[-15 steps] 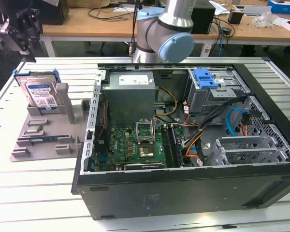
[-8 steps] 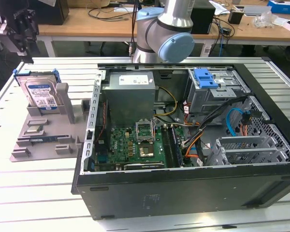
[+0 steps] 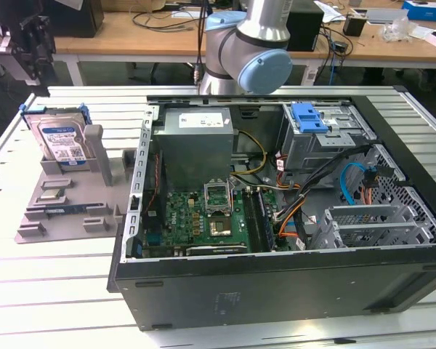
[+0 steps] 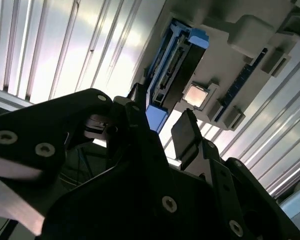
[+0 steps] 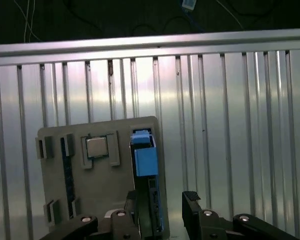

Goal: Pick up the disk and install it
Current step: 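Pick up the disk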

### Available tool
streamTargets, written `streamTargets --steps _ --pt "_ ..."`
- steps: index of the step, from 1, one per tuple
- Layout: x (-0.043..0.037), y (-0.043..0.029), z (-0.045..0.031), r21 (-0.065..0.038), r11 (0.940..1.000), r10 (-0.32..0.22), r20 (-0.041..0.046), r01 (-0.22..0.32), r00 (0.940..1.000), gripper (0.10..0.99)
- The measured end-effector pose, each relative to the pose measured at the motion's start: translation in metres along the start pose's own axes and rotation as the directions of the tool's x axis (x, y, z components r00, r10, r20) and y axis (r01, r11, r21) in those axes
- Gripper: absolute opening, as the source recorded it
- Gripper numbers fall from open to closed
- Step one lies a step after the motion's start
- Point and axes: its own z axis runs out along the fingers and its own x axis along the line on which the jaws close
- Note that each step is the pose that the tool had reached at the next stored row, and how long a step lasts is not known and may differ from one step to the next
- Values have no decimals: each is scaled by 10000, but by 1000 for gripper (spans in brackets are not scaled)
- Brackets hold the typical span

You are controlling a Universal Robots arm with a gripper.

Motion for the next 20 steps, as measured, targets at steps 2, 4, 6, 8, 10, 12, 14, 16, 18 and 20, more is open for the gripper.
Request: streamTargets --steps 2,4,6,8,10,12,14,16,18,20 --pt "15 22 22 3 10000 1 -27 -1 10000 482" --pt "24 47 81 1 10000 -1 -30 1 10000 482" --pt "35 77 159 -1 10000 -2 -31 2 10000 482" --pt "69 101 211 -9 10000 -14 -35 14 10000 482" --pt "93 111 242 -23 10000 -47 -36 46 10000 482" --pt "102 127 279 -23 10000 -80 -35 80 10000 482" --pt "104 141 308 -24 9998 -204 -36 204 9998 482" --pt "105 155 338 -25 9987 -509 -39 508 9987 482" --pt "103 155 358 -26 9983 -579 -40 579 9983 482" --pt "98 156 380 -26 9983 -582 -40 582 9983 482"
